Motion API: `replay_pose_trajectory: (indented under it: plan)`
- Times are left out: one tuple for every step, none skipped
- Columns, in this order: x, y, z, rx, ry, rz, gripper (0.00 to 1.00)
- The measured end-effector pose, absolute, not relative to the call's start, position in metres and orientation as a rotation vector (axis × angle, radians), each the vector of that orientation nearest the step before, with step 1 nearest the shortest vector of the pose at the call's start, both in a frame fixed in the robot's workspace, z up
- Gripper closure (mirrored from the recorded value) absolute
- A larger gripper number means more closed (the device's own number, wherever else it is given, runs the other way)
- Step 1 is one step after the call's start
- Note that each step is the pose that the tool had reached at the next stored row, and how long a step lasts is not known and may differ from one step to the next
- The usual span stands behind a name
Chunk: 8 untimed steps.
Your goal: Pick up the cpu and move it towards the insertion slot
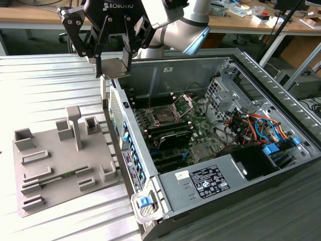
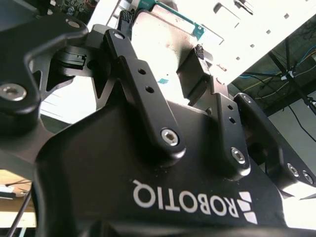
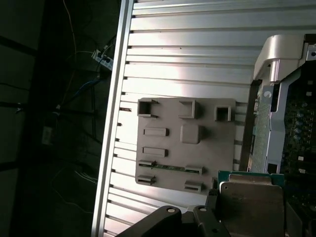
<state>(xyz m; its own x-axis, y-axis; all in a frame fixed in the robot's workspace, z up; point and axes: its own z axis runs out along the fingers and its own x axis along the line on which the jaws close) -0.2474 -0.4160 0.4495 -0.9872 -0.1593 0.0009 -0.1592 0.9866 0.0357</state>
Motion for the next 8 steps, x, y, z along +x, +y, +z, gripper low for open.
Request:
replay_pose_trajectory:
  plan:
    - [-0.2469, -0.416, 0.4494, 0.251, -3.127, -0.056, 0.45]
    - [-0.2459, -0.416, 0.4493, 0.251, -3.127, -0.056, 0.45]
    - [-0.2452, -0.416, 0.4492, 0.251, -3.127, -0.056, 0.45]
    - [-0.2446, -0.416, 0.449, 0.251, -3.127, -0.056, 0.45]
    - [-0.244, -0.4159, 0.4489, 0.251, -3.127, -0.056, 0.45]
    - [-0.2434, -0.416, 0.4487, 0.251, -3.127, -0.056, 0.45]
    - [-0.2427, -0.416, 0.4485, 0.251, -3.127, -0.056, 0.45]
    - [-0.2415, -0.416, 0.4483, 0.251, -3.127, -0.056, 0.45]
